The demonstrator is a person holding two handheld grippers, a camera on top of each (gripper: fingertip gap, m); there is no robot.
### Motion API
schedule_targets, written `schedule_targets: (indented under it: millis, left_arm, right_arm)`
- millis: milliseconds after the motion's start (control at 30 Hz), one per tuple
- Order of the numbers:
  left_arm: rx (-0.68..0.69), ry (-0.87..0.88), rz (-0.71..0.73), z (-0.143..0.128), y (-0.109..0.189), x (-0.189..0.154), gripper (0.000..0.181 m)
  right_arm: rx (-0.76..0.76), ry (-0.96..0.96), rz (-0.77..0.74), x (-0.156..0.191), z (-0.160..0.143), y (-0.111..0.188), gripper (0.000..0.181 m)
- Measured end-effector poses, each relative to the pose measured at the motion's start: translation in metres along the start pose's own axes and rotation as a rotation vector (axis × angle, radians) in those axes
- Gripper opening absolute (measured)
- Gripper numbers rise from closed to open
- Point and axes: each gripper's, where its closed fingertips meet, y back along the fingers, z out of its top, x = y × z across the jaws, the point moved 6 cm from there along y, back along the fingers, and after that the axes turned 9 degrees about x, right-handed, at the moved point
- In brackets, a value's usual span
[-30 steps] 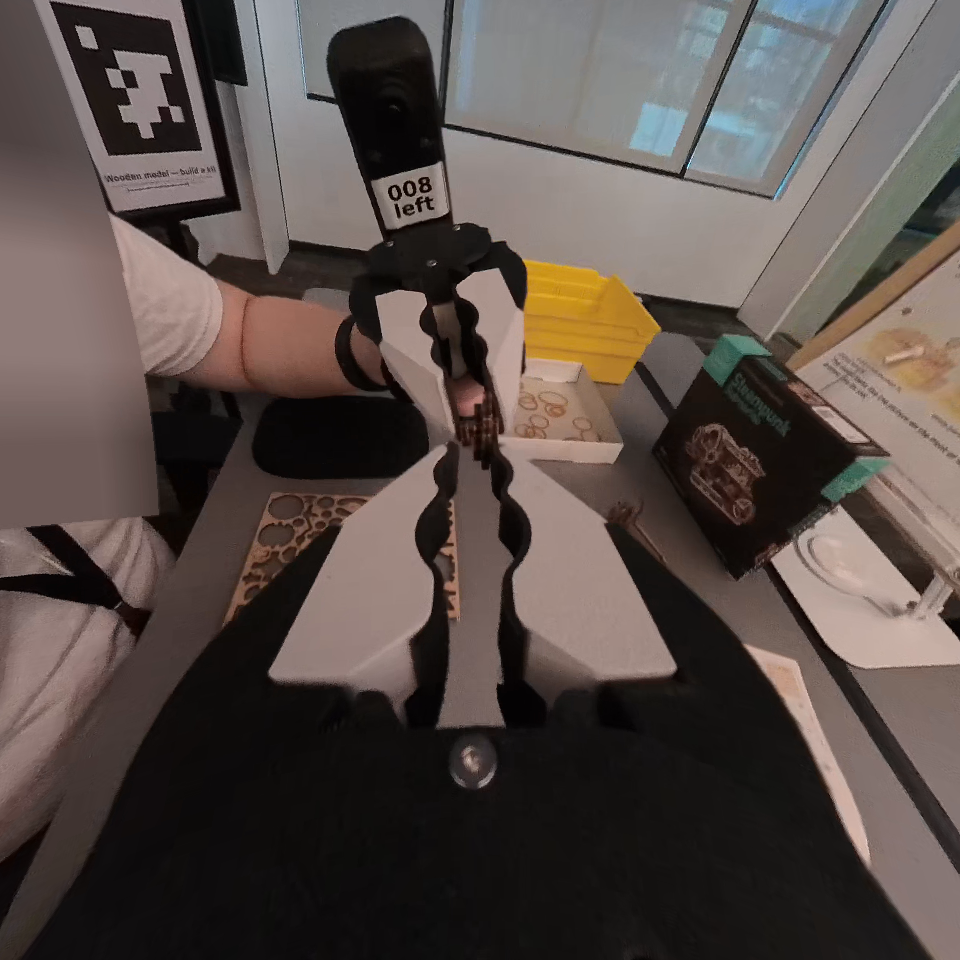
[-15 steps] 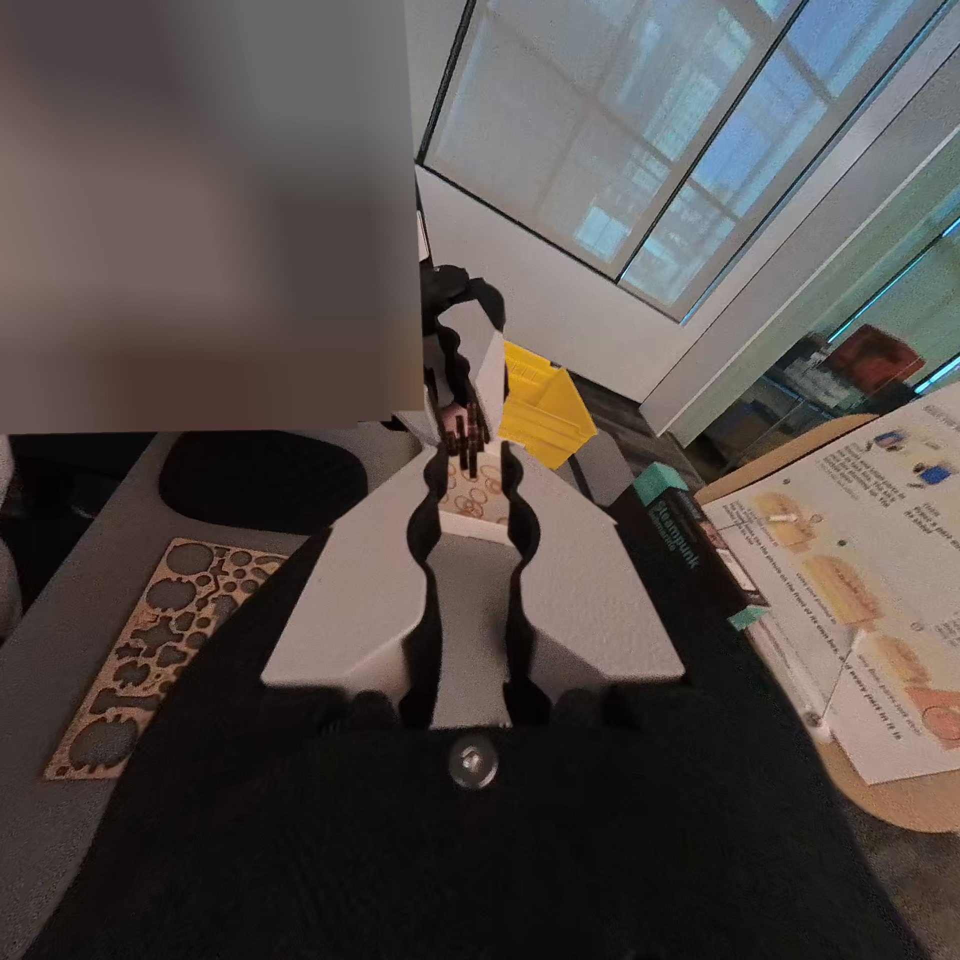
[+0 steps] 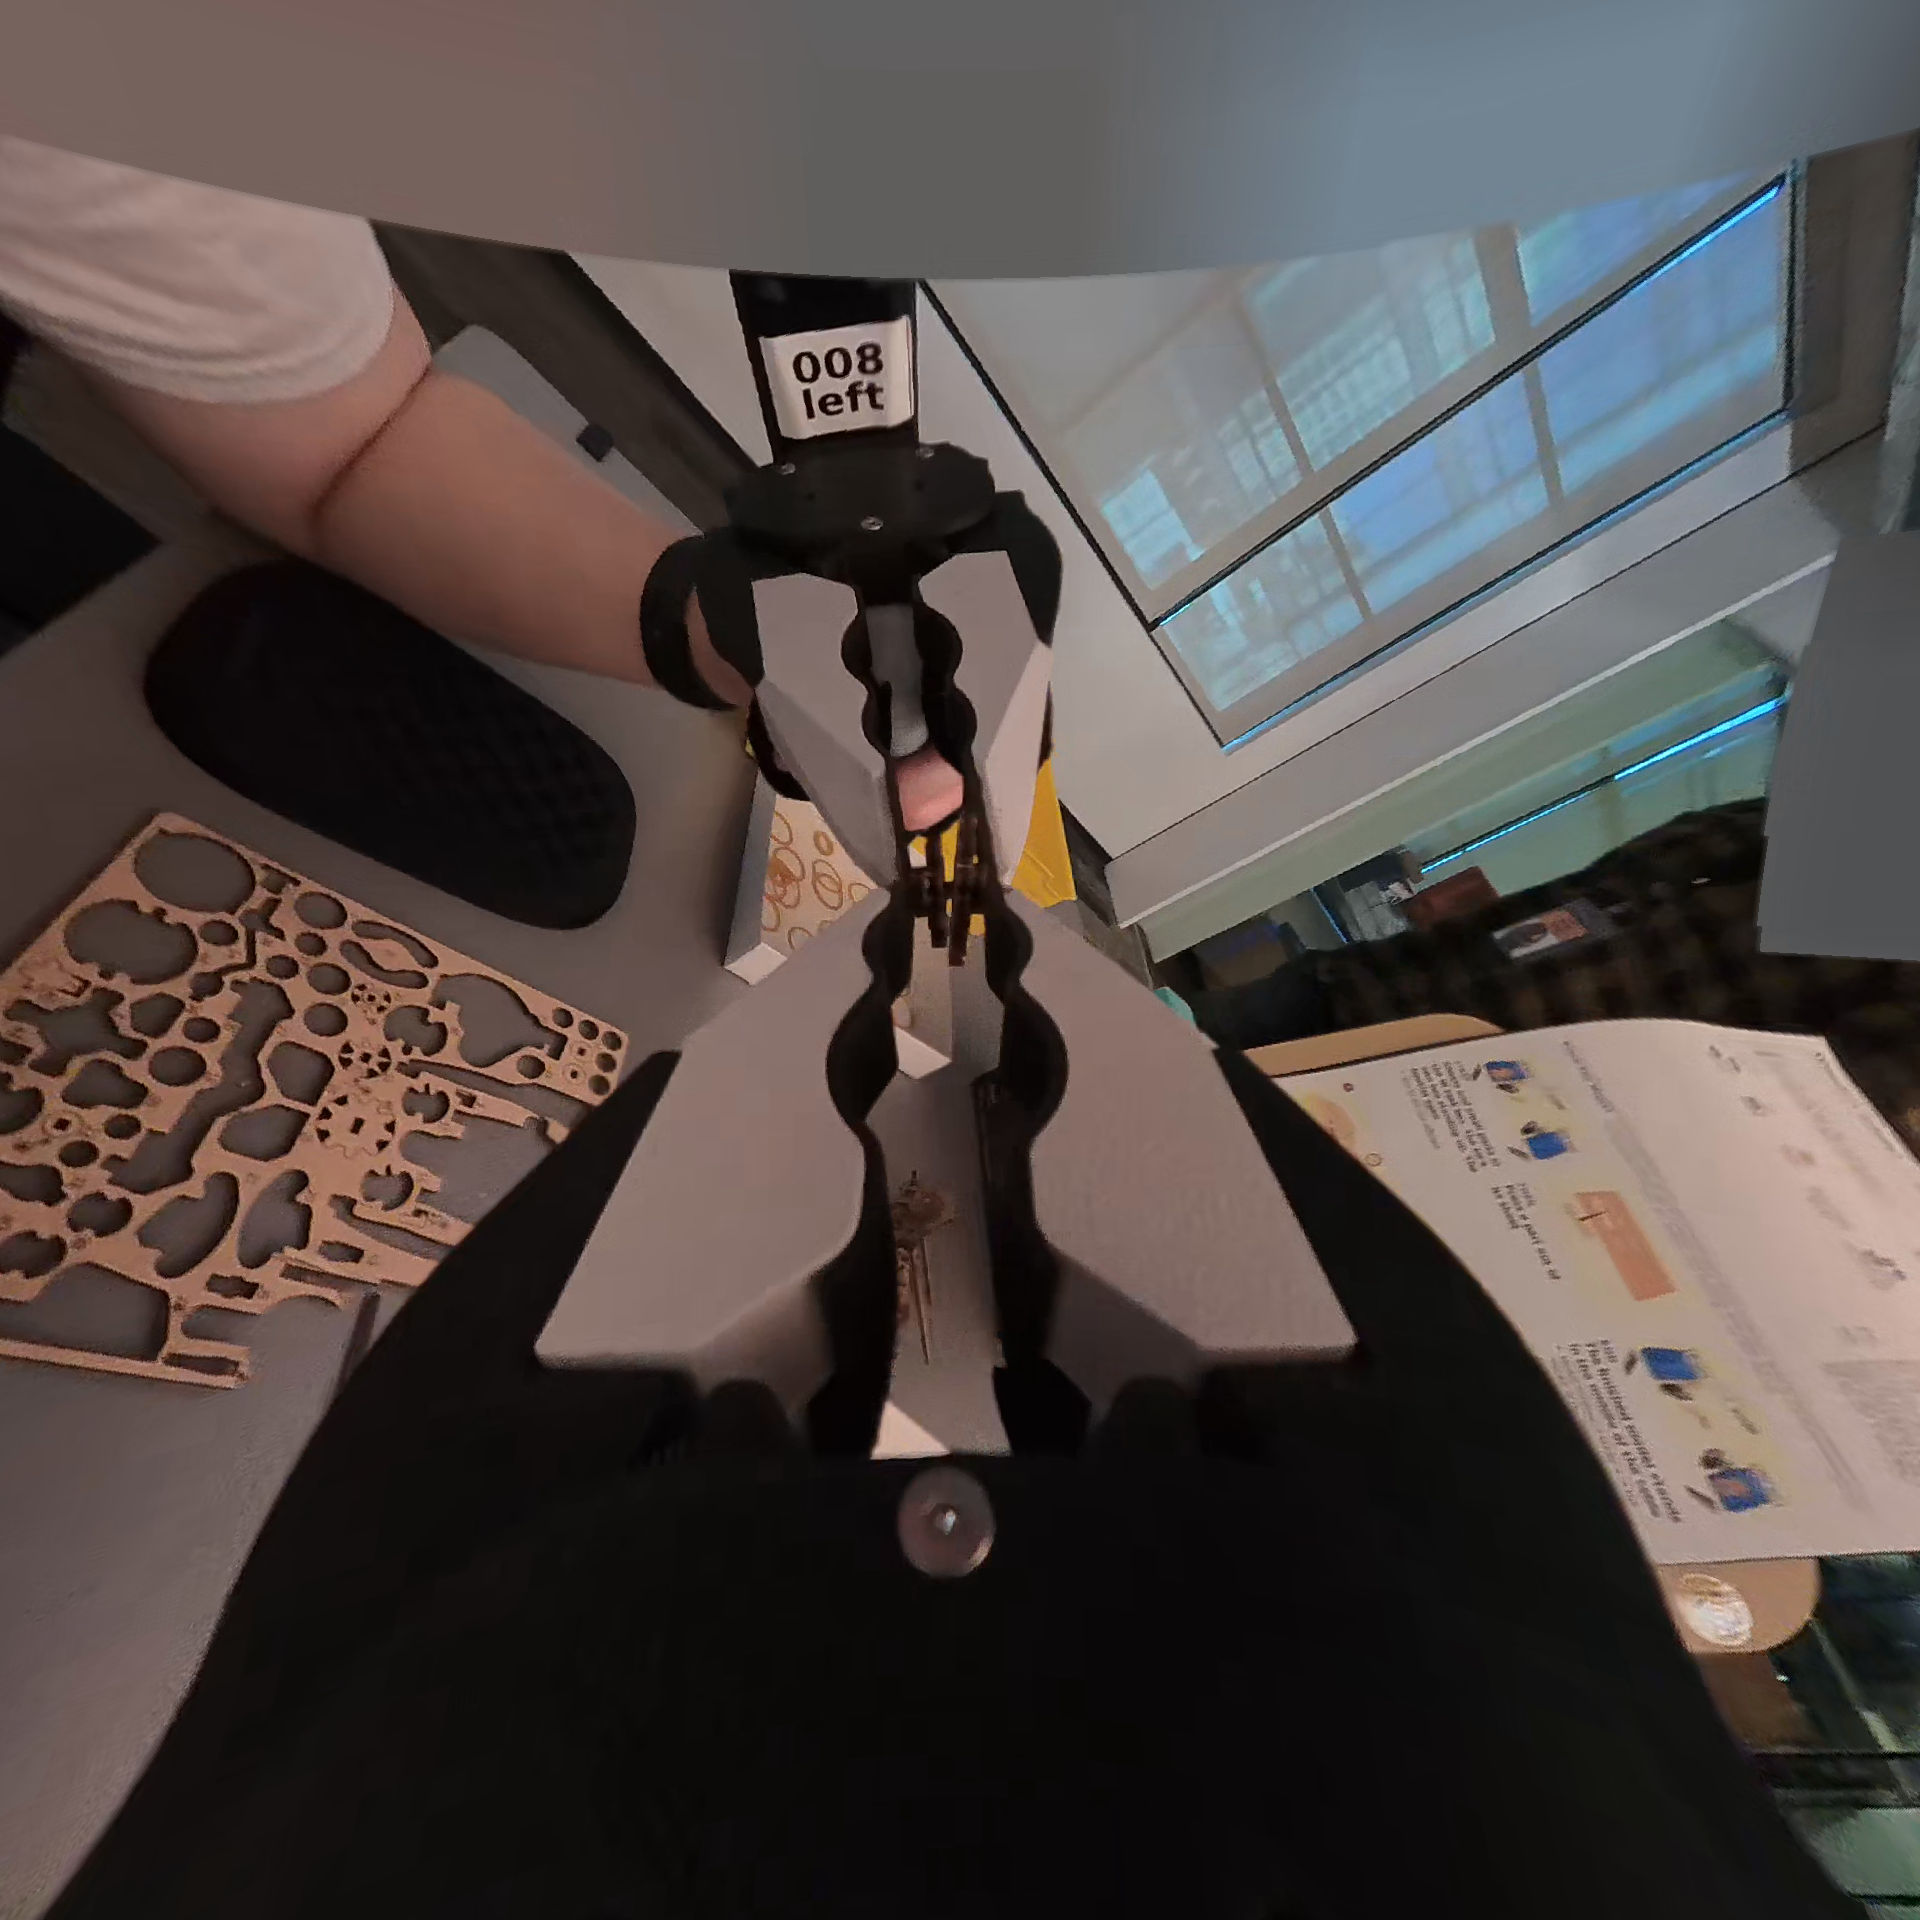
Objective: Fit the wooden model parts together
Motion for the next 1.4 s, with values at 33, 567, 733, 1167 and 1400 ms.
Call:
schedule_targets:
  millis: [33,567,733,1167,1400]
  left_arm:
    - [0.011,-0.021,0.009,0.001,0.0,-0.001,0.012]
    - [0.115,0.078,-0.119,-0.009,-0.002,-0.005,0.011]
    - [0.131,0.101,-0.154,-0.01,-0.003,-0.004,0.011]
    - [0.104,0.266,-0.242,-0.017,-0.002,0.001,0.012]
    - [0.073,0.501,-0.288,-0.026,-0.008,0.01,0.011]
  right_arm:
    - [0.007,0.011,0.001,0.001,0.0,0.0,0.012]
    - [0.005,-0.177,0.176,0.002,-0.018,-0.007,0.013]
    - [0.036,-0.145,0.161,0.003,-0.019,-0.008,0.013]
    - [0.022,-0.239,0.199,0.002,-0.024,-0.011,0.011]
    - [-0.026,-0.395,0.247,-0.008,-0.034,-0.012,0.014]
